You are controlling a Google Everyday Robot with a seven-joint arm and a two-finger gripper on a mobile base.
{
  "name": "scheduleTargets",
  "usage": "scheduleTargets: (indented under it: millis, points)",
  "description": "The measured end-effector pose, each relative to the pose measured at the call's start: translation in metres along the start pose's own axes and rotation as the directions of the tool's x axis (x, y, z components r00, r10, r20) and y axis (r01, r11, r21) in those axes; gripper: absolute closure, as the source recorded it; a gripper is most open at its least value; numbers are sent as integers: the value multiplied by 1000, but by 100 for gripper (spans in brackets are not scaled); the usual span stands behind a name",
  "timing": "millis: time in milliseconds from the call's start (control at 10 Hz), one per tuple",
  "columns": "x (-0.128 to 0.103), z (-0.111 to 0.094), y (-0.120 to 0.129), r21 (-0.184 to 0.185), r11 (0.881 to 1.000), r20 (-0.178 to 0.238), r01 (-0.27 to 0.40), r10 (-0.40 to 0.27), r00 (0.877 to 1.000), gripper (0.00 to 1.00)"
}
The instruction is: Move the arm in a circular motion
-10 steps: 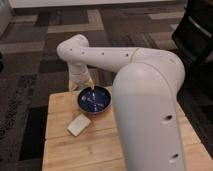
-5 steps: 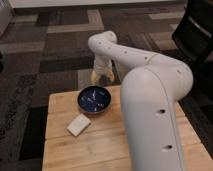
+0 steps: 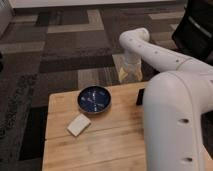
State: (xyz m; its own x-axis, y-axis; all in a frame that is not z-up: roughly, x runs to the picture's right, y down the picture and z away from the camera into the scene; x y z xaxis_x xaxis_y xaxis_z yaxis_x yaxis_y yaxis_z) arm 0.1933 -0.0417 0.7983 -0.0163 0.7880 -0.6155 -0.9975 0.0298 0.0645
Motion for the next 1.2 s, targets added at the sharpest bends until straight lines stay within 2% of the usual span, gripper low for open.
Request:
scheduleTargets:
  millis: [200, 400, 500, 600, 700, 900, 1000, 1200]
  points:
    - [32, -12, -30, 15, 997, 18, -76, 75, 997, 35]
    - [65, -45, -52, 53, 990, 74, -129, 125, 989, 35]
    - [87, -68, -46, 75, 989, 112, -128, 119, 987, 35]
    - [111, -83, -28, 93, 990, 126, -107, 95, 988, 35]
    - [126, -89, -14, 97, 991, 128, -89, 77, 989, 35]
    - [174, -103, 38, 99, 995, 118, -26, 14, 993, 35]
    - [199, -111, 75, 101, 994, 111, 31, -42, 993, 35]
    - [222, -118, 121, 111, 986, 94, 125, -136, 986, 35]
